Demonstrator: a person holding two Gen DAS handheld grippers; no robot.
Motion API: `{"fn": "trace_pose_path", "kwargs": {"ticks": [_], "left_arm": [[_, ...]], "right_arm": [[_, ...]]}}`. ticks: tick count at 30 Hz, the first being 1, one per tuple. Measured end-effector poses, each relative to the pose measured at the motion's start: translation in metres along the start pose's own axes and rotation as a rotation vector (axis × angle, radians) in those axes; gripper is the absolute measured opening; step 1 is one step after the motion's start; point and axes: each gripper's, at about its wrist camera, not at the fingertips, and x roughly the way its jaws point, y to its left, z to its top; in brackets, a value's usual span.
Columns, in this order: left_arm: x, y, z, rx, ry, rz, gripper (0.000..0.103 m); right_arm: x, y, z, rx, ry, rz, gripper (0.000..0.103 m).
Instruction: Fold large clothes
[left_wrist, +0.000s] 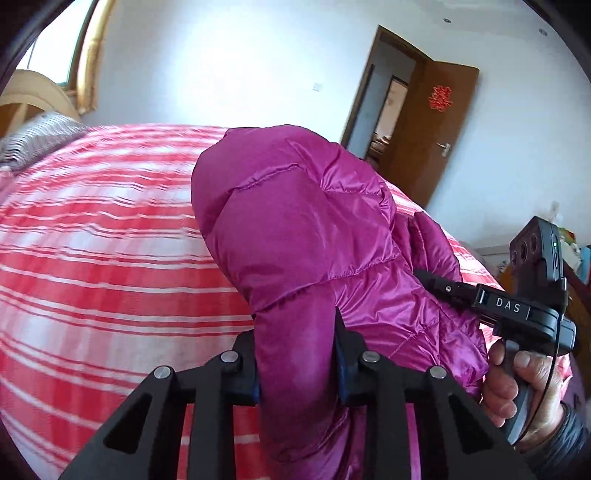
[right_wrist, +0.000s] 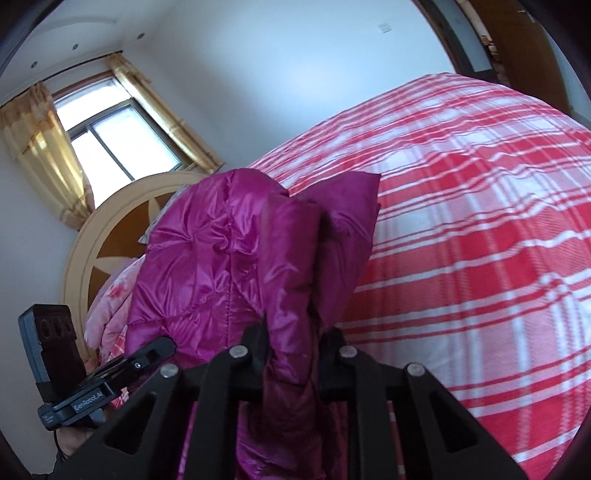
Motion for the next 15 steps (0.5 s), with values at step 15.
{"fn": "trace_pose_path", "kwargs": {"ticks": [15], "left_arm": [[-0.063,0.099,-0.022,-0.091,-0.062,0.209,0.030]], "right_arm": [[0.096,0.102,-0.018,-0.124,0.147,0.173,0.019]]}}
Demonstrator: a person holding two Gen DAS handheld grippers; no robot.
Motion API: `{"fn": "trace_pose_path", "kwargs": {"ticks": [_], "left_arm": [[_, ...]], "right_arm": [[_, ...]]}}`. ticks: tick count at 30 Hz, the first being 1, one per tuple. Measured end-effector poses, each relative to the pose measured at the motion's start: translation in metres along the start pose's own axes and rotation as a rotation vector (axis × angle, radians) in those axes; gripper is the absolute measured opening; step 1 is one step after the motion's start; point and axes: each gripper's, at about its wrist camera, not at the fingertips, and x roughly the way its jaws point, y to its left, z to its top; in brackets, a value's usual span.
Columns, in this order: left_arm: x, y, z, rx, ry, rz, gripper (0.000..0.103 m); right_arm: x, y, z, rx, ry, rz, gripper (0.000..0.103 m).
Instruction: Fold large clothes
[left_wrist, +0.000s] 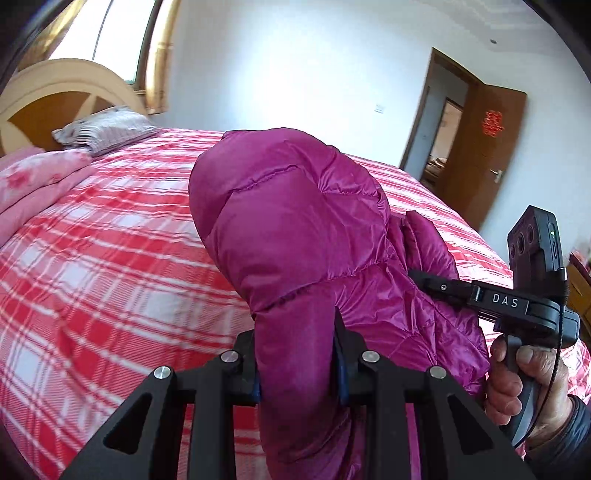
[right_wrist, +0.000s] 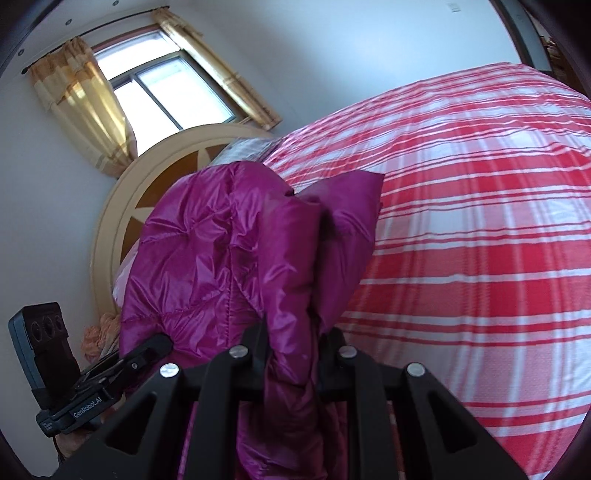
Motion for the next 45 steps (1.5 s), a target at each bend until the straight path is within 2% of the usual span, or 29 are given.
{"fn": "trace_pose_path", "kwargs": {"ticks": [6,13,15,17,20,24,27,30,31,34,35,38,40,43,45], "left_arm": [[-0.014,0.030,-0.004,-0.028,-0.013,0.041,0.030],[-0.010,0.070,-0.015,-0.084,0.011,0.102,0.030],[-0.001,0.083,-0.023,-0.113,0.034,0.118,0.033],[0.004,0.090,-0.031,-0.132,0.044,0.133,0.042],[0.006,0.097,-0.041,-0.162,0.047,0.125,0.051],[0.002,0.094,-0.043,-0.171,0.049,0.137,0.054],[-0.008,0.089,-0.039,-0.178,0.057,0.152,0.055],[-0.028,0.085,-0.035,-0.163,0.030,0.177,0.056],[-0.036,0.082,-0.033,-0.155,0.009,0.180,0.057],[-0.064,0.072,-0.025,-0.121,-0.067,0.186,0.072],[-0.075,0.067,-0.020,-0.115,-0.100,0.194,0.072],[-0.096,0.058,-0.011,-0.086,-0.156,0.180,0.075],[-0.107,0.053,-0.007,-0.072,-0.184,0.183,0.076],[-0.120,0.048,-0.003,-0.067,-0.211,0.173,0.076],[-0.129,0.044,-0.001,-0.065,-0.226,0.160,0.076]], "right_arm": [[0.034,0.020,-0.001,-0.018,0.052,0.050,0.019],[0.073,0.040,-0.001,-0.050,0.113,0.064,0.019],[0.087,0.040,-0.005,-0.054,0.141,0.061,0.019],[0.099,0.039,-0.011,-0.050,0.161,0.046,0.019],[0.107,0.032,-0.015,-0.029,0.173,0.034,0.019],[0.114,0.028,-0.018,-0.026,0.195,0.019,0.022],[0.112,0.027,-0.017,-0.019,0.194,0.010,0.029],[0.099,0.036,-0.017,-0.054,0.169,-0.039,0.039],[0.093,0.039,-0.017,-0.066,0.154,-0.054,0.046],[0.066,0.051,-0.017,-0.096,0.093,-0.083,0.059],[0.056,0.057,-0.018,-0.117,0.065,-0.105,0.064],[0.029,0.073,-0.020,-0.153,0.000,-0.158,0.068],[0.015,0.083,-0.021,-0.168,-0.024,-0.169,0.069],[-0.004,0.101,-0.023,-0.204,-0.064,-0.178,0.078],[-0.013,0.115,-0.024,-0.239,-0.081,-0.181,0.079]]}}
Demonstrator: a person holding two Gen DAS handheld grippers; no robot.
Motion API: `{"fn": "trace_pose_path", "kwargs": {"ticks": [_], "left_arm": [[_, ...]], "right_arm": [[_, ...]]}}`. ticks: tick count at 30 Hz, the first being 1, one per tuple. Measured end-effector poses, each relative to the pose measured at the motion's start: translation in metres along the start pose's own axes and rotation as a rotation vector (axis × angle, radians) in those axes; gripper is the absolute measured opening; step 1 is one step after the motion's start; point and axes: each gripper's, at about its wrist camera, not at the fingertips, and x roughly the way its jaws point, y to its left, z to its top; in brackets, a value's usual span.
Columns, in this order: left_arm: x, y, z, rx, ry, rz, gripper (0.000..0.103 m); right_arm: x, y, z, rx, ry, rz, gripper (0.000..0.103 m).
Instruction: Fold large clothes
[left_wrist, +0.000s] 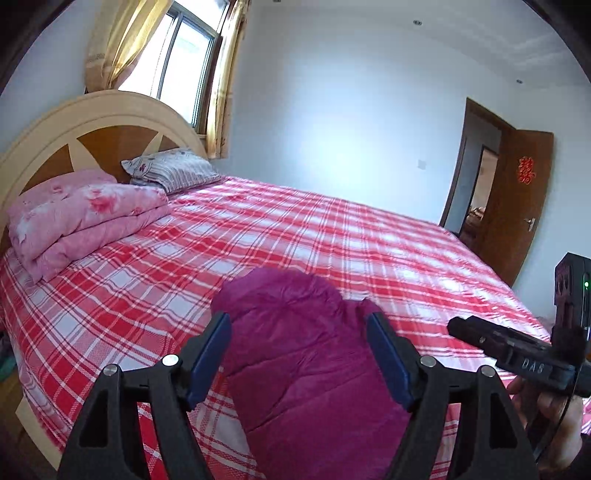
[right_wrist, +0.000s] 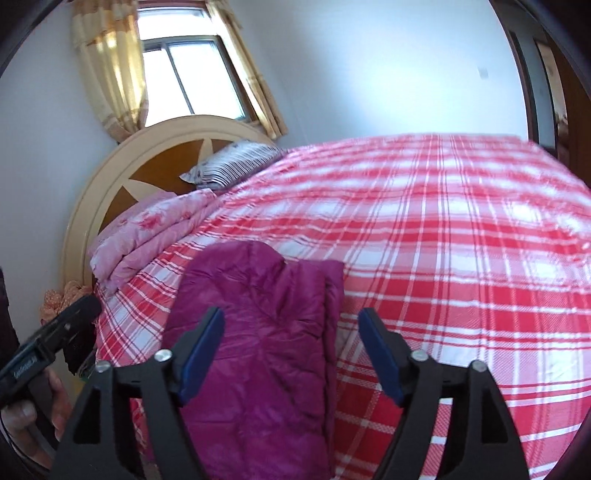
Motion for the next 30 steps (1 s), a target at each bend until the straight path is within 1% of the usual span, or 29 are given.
{"fn": "trace_pose_path", "kwargs": {"ticks": [4,10,12,14,19,30], "left_arm": [[-0.014,-0.002,0.007,0.001,-0.032,-0.012,0.076],[-0.015,0.001,0.009,-0.013,-0.037,-0.020,0.076],[-0.015,0.000,0.009,-0.011,-0.033,-0.024,0.076],[-0.016,-0.001,0.009,-0.009,-0.034,-0.028,0.076],[-0.023,-0.003,0.011,0.002,-0.052,-0.036,0.076],[-0.024,-0.003,0.012,0.009,-0.054,-0.033,0.076]], "right_arm": [[-0.014,0.021,0.005,-0.045,-0.029,0.006,0.080],[-0.027,0.037,0.006,-0.069,-0.045,0.008,0.081],[-0.033,0.040,0.006,-0.074,-0.056,0.009,0.082],[-0.040,0.044,0.006,-0.081,-0.070,0.009,0.086],[-0.048,0.050,0.005,-0.095,-0.081,0.010,0.086],[-0.054,0.053,0.005,-0.101,-0.099,0.006,0.087]]}}
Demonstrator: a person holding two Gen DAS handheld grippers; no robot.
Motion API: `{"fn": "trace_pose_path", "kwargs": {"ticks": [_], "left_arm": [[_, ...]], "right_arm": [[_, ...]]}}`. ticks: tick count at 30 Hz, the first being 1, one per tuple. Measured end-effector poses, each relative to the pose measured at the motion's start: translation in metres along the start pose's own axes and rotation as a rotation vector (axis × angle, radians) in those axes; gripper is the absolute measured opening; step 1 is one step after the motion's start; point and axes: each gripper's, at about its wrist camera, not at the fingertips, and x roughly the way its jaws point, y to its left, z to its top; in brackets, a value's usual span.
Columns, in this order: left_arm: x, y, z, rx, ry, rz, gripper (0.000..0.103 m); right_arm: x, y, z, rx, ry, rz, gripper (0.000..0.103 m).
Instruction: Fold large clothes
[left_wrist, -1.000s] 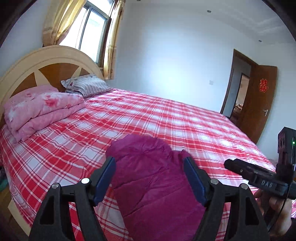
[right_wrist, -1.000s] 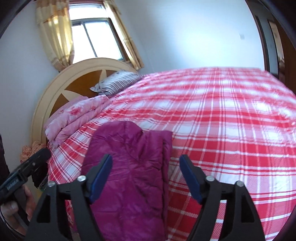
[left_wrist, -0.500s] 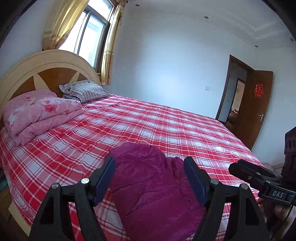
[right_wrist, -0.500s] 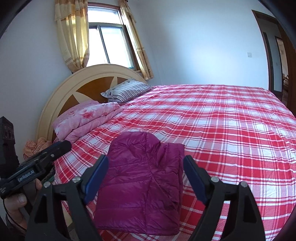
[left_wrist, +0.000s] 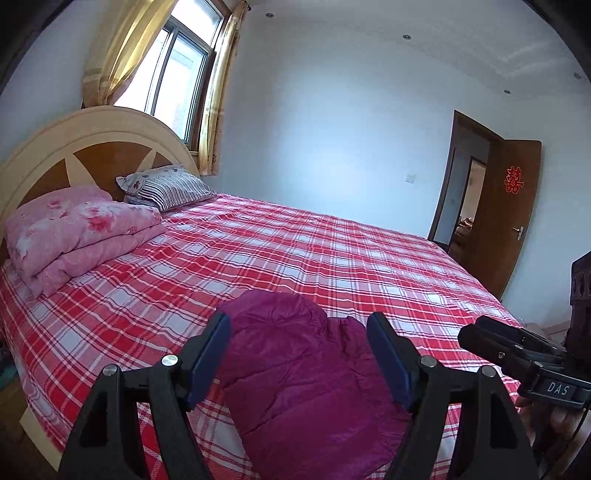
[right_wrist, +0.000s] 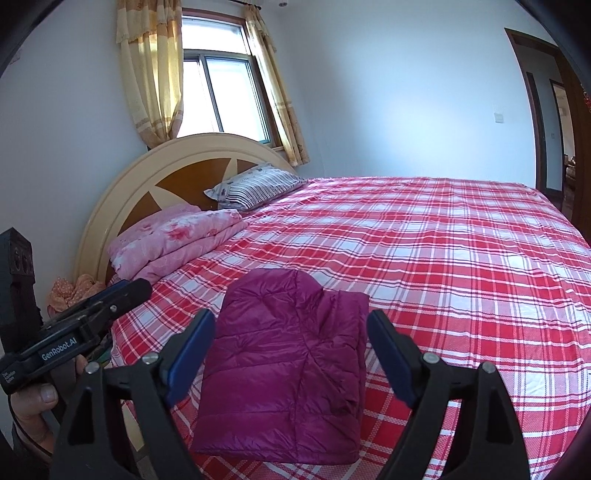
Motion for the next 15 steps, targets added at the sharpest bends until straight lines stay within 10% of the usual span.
{"fn": "trace_pose_path", "kwargs": {"ticks": [15], "left_arm": [[0.0019,-0.0029,0.0006,0.008,0.010,0.010,0.077]], "right_arm": [[-0.0042,0.0036,0.0013,-0.011,-0.027,0.001,0.089]]}}
